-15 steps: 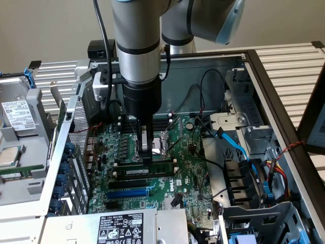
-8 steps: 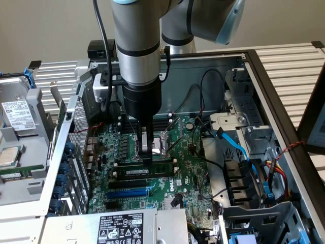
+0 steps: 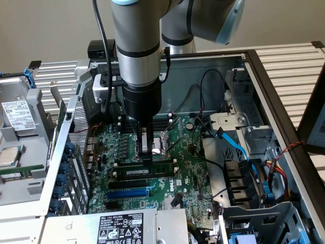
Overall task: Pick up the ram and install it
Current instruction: 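Press down the ram until it locks into place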
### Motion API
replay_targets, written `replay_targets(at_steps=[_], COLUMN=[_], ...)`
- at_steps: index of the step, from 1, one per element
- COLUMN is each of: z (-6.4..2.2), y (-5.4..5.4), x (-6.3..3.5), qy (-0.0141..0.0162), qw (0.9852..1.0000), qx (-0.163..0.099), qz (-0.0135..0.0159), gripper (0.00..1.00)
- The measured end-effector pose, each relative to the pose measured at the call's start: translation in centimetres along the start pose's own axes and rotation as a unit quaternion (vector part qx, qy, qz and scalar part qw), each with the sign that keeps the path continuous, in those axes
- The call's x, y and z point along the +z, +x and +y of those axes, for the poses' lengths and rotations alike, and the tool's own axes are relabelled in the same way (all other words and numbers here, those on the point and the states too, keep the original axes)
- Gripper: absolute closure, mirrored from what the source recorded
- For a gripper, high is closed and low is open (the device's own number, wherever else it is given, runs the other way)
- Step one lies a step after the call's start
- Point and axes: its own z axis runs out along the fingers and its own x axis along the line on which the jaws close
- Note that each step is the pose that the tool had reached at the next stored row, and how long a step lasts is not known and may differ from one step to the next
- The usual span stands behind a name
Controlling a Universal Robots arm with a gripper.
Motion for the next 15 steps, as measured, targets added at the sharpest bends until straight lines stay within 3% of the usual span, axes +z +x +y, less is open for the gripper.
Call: replay_targets(at_steps=[15], z=[0.06], y=[0.05], x=[0.04], qy=[0.0000], qw=[1.0000], qx=[0.000], qz=[-0.0004], gripper=[0.90])
